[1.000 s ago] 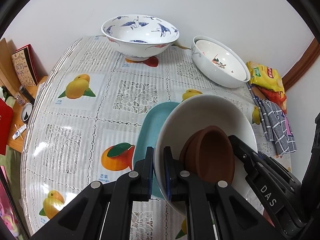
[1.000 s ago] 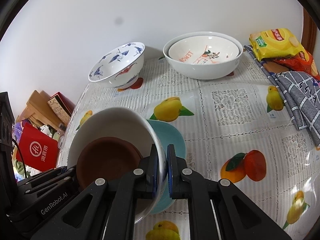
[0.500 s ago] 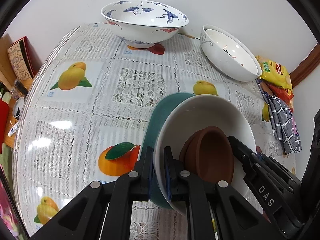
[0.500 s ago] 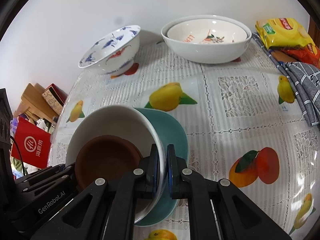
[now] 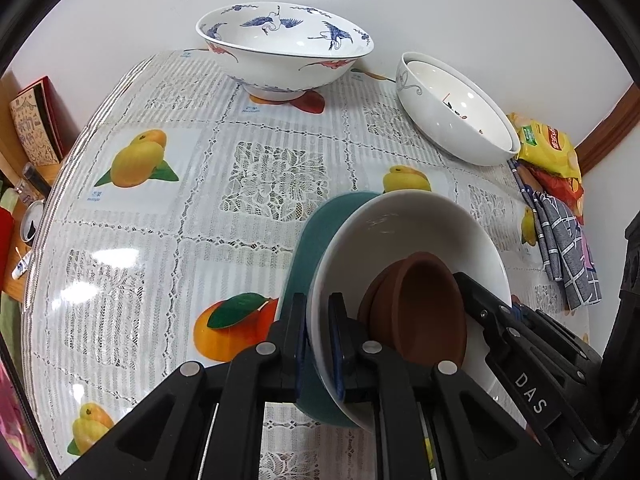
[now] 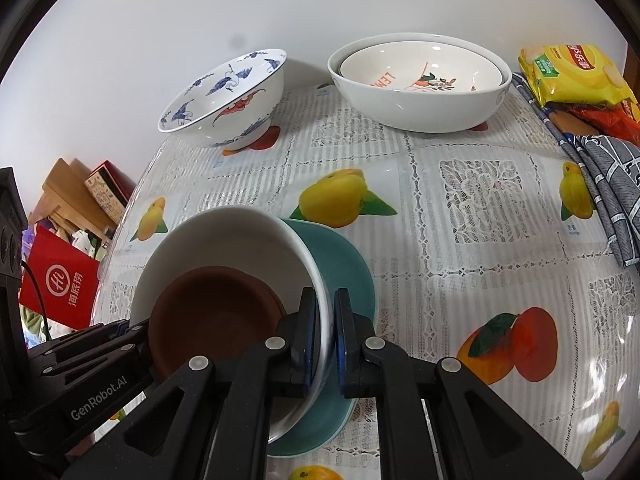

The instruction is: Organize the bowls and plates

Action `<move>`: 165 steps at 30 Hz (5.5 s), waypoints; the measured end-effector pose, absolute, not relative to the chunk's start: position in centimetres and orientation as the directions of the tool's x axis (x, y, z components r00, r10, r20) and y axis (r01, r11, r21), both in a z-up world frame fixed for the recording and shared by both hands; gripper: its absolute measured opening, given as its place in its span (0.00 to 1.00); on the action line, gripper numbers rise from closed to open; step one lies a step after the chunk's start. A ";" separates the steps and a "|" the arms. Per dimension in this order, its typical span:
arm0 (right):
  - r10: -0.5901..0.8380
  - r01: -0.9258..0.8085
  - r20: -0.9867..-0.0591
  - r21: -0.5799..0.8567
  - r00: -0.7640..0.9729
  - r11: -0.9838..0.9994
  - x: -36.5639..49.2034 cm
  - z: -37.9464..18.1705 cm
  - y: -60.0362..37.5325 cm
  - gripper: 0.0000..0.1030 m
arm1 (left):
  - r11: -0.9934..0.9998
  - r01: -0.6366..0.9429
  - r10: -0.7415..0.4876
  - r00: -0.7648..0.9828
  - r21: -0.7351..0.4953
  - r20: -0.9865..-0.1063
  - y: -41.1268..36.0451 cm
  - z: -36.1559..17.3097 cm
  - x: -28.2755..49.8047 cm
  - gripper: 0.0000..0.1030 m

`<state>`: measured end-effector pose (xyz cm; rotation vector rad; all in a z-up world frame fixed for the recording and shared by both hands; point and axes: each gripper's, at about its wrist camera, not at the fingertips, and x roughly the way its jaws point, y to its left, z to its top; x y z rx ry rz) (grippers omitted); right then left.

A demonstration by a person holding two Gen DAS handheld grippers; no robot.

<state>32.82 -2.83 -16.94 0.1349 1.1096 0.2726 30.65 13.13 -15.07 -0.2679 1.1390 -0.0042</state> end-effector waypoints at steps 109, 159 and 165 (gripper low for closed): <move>-0.053 0.095 -0.690 0.022 0.722 0.995 -1.4 0.4 -18.0 0.85 | 0.998 0.012 -0.050 0.758 -0.063 -0.650 -0.6 1.7 -0.4 0.80; -0.048 0.090 -0.690 0.024 0.722 0.996 -1.5 0.2 -17.5 0.85 | 0.998 0.003 -0.045 0.766 -0.066 -0.641 -0.2 1.5 -0.9 0.80; -0.046 0.083 -0.687 0.020 0.725 0.996 -1.5 0.2 -17.4 0.85 | 0.998 0.000 -0.042 0.766 -0.065 -0.641 -0.2 1.5 -1.0 0.80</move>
